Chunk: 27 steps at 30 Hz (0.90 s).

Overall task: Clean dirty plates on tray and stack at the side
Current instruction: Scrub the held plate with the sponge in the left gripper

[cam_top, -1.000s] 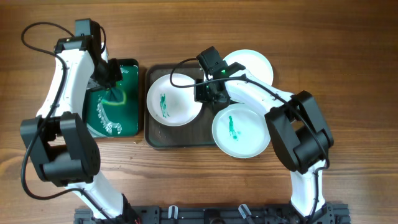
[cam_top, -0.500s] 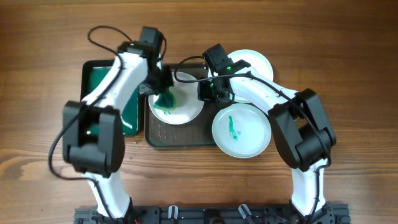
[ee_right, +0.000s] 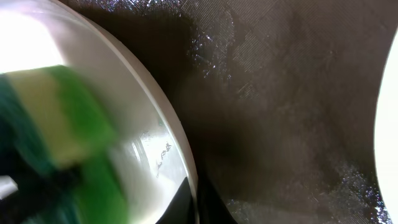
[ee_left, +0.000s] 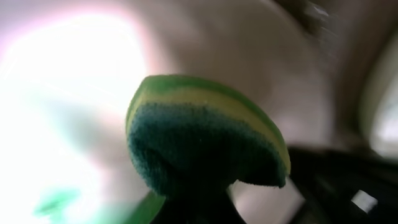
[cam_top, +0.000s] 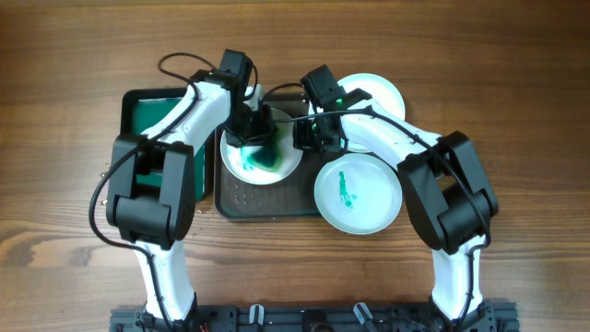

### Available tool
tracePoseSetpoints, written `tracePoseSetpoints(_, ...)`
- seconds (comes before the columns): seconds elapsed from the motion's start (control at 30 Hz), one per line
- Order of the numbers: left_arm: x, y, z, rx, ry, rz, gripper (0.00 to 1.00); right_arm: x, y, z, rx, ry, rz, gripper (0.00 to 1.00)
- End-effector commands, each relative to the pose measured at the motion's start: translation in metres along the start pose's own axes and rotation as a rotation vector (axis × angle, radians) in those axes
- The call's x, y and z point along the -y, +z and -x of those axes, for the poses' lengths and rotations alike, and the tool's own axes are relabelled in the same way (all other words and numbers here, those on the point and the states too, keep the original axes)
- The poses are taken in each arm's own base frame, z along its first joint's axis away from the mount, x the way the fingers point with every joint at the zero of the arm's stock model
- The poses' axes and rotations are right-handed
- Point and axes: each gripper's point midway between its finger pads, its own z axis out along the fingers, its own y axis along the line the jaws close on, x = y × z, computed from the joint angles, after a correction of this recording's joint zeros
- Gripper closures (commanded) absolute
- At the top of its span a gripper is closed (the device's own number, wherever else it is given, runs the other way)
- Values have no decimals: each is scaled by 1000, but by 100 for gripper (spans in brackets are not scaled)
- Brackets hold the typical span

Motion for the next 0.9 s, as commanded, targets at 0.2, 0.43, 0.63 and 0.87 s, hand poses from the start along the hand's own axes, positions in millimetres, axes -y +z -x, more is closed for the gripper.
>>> tracePoseSetpoints(0.2, -81, -14, 7, 99, -296, 375, 96, 4, 9, -2, -24, 7, -2, 96)
tracePoseSetpoints(0.43, -96, -22, -15, 71, -333, 542, 96, 4, 9, -1, -21, 7, -4, 96)
tracePoseSetpoints(0.63, -32, -16, -8, -37, 118, 271, 96, 4, 9, -1, -21, 8, -4, 96)
tracePoseSetpoints(0.87, -60, -40, 48, 189, 196, 517, 96, 4, 9, -1, -20, 7, -6, 96)
